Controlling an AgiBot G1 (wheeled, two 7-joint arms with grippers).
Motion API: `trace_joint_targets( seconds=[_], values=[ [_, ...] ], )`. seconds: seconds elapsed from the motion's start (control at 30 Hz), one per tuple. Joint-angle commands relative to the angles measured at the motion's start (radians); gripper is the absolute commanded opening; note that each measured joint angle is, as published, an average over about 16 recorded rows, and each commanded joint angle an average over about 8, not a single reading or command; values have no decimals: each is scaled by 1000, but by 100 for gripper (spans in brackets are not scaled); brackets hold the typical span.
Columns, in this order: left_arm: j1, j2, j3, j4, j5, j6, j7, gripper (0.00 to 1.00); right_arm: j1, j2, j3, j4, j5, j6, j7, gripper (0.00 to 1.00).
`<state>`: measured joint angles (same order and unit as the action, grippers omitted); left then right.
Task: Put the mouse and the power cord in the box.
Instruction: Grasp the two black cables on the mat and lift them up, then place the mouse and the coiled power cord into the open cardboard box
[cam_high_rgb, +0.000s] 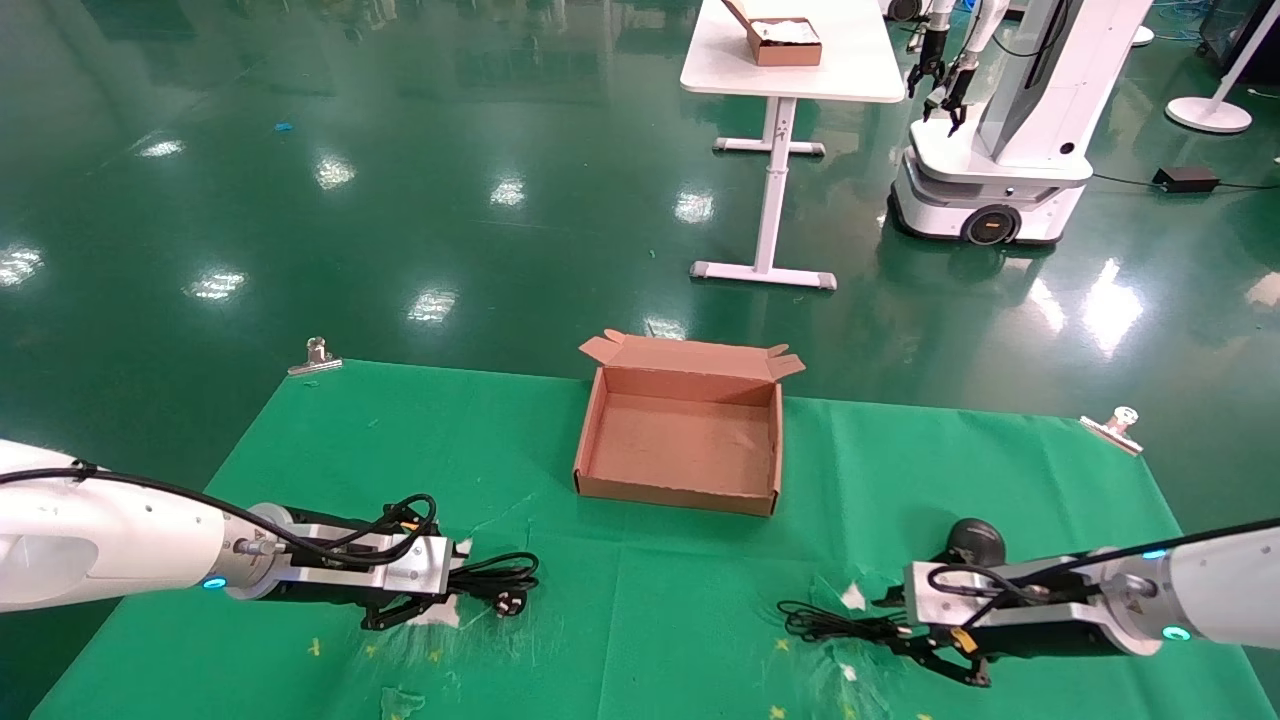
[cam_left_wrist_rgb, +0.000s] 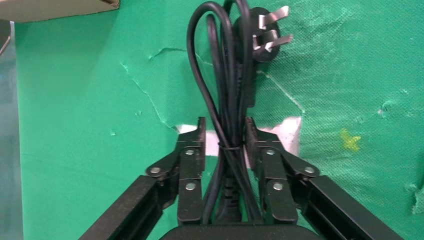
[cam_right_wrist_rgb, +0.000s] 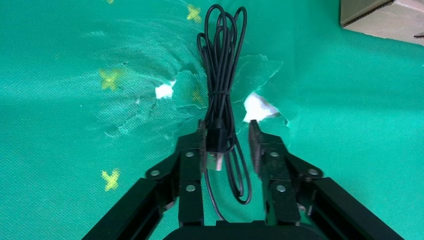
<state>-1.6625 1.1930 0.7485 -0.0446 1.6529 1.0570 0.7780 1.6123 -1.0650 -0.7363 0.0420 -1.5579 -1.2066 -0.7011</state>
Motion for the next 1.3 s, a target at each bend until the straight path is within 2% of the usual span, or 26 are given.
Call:
trace_joint_targets(
  seconds=[0.03, 0.5, 0.7, 1.03, 1.3],
  values=[
    [0, 0, 0, 0, 0, 0, 0, 0, 0, 0, 0, 0, 0, 0, 0, 0],
    [-2, -1, -1, 0, -2, 5, -4, 0, 2, 3, 1, 1, 1, -1, 1, 0],
    [-37, -18, -18, -2, -28, 81, -27, 0, 32, 33, 16, 7, 22, -30, 10, 0],
    [-173, -96, -104, -27, -154, 287, -115, 0, 173, 138, 50, 81, 66, -90, 51, 0],
    [-278, -120, -172, -27, -252, 314, -256, 0, 317, 171, 51, 221, 52, -69, 152, 0]
  ],
)
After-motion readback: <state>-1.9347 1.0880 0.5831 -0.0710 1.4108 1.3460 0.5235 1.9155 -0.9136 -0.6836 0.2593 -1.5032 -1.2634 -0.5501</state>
